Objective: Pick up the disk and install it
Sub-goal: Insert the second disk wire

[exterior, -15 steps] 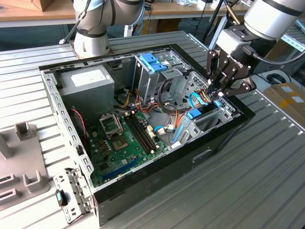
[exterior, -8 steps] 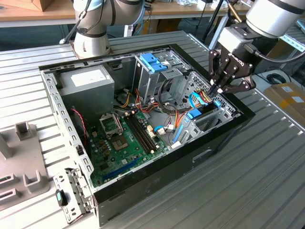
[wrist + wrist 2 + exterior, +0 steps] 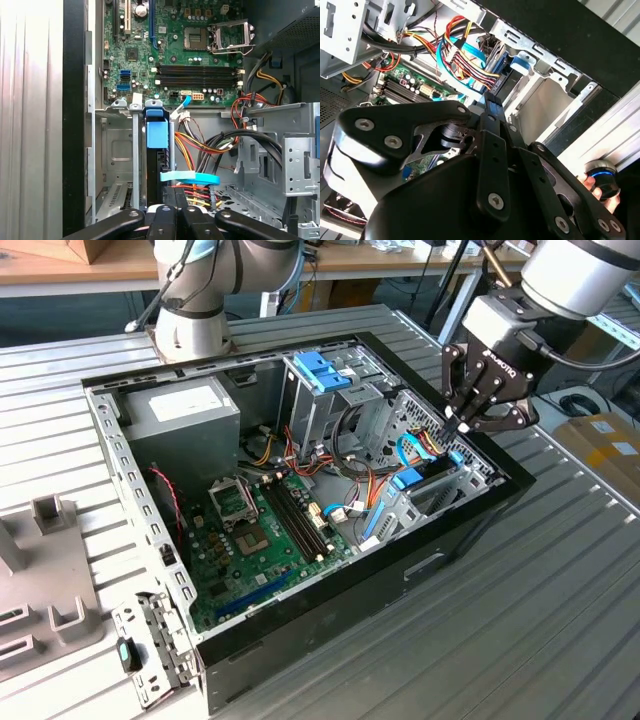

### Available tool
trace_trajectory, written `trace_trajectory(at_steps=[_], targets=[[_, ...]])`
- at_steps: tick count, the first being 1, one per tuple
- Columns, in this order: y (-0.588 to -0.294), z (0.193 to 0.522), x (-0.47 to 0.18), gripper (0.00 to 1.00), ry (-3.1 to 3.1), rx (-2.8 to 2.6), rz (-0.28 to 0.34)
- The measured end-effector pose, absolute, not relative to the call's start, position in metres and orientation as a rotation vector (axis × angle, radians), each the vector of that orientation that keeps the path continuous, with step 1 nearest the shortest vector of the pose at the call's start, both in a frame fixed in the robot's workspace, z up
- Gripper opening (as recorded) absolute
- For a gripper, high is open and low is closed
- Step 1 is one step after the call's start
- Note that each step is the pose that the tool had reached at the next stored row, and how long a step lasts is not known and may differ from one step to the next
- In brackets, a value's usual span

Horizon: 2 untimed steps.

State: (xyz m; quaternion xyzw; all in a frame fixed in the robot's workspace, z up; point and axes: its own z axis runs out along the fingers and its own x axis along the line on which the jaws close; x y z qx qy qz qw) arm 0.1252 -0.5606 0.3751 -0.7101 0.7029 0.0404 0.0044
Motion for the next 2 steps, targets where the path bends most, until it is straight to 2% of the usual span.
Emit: trace_trajectory(at_steps=[2], targets=[[-0.5607,0.3751,0.1252,0.11,2.202,-2.225,0.126]])
